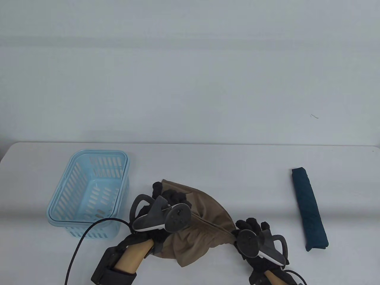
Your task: Roll shorts into tight roll
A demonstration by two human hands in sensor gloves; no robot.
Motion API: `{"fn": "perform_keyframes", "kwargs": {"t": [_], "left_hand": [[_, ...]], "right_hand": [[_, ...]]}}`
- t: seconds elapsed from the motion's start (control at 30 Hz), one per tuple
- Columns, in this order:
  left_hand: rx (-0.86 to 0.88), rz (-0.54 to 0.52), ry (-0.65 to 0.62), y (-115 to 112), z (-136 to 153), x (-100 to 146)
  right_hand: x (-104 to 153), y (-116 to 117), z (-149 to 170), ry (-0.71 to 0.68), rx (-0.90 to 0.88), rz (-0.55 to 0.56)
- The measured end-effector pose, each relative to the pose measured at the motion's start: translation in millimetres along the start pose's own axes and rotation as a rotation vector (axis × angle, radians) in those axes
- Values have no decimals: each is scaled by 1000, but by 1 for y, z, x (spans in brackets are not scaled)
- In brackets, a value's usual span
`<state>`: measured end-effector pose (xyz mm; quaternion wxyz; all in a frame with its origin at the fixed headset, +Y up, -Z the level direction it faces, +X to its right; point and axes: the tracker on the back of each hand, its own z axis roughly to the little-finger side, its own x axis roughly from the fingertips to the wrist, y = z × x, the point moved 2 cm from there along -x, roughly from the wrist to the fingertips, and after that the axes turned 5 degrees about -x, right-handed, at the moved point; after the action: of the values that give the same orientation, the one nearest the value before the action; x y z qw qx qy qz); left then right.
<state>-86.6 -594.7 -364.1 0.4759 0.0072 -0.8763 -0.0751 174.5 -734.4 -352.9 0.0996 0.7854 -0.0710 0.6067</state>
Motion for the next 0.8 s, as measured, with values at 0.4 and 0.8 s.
{"fn": "perform_keyframes", "kwargs": {"t": [0.4,0.8], "left_hand": [[188,-150,62,44,27,14],[469,-289,-69,152,44,55]], "right_hand": [[21,-144,8,-31,-152,246],[69,-283,-21,-283,-318,188]]}}
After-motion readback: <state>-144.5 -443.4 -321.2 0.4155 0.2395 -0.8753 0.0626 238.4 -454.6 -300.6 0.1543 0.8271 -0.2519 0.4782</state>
